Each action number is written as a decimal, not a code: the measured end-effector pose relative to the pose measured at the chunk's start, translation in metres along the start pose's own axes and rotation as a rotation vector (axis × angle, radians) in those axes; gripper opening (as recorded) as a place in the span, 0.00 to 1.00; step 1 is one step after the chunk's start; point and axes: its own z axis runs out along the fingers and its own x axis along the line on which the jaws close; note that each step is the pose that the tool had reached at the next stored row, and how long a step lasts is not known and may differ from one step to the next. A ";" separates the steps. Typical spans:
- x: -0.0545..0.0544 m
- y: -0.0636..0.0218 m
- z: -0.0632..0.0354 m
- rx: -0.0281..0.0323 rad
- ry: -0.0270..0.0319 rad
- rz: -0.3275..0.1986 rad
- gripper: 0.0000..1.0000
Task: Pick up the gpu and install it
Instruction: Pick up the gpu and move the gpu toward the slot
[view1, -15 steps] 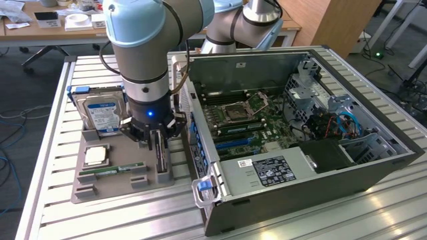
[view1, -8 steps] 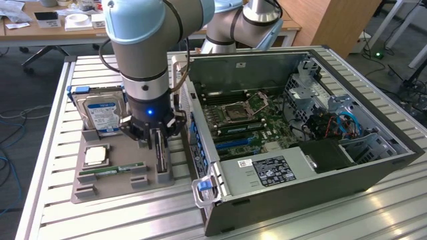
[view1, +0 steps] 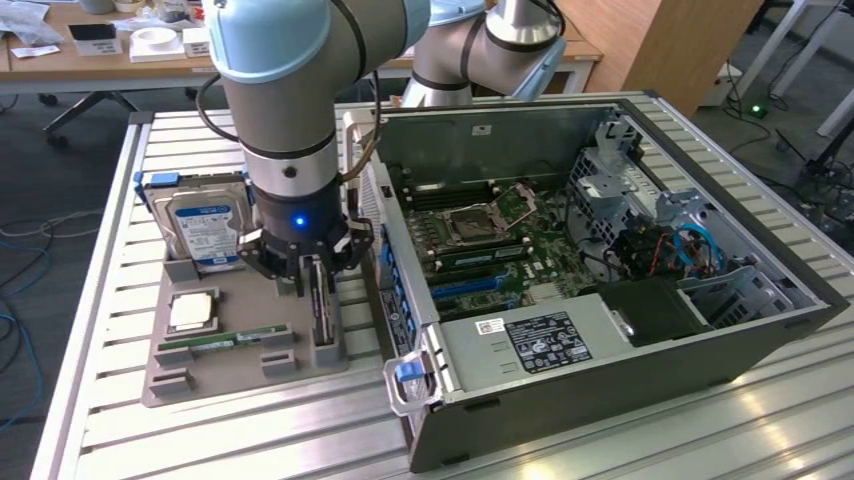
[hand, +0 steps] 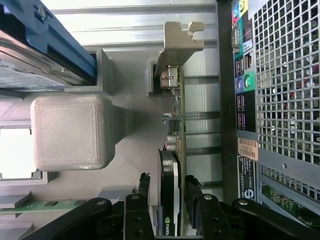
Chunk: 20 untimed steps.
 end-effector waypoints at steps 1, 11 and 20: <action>0.000 -0.0001 0.0000 0.0000 0.0000 0.000 0.42; -0.001 -0.0002 0.0000 0.0001 0.0000 0.000 0.42; 0.000 -0.0004 0.0000 0.0000 0.0000 0.000 0.42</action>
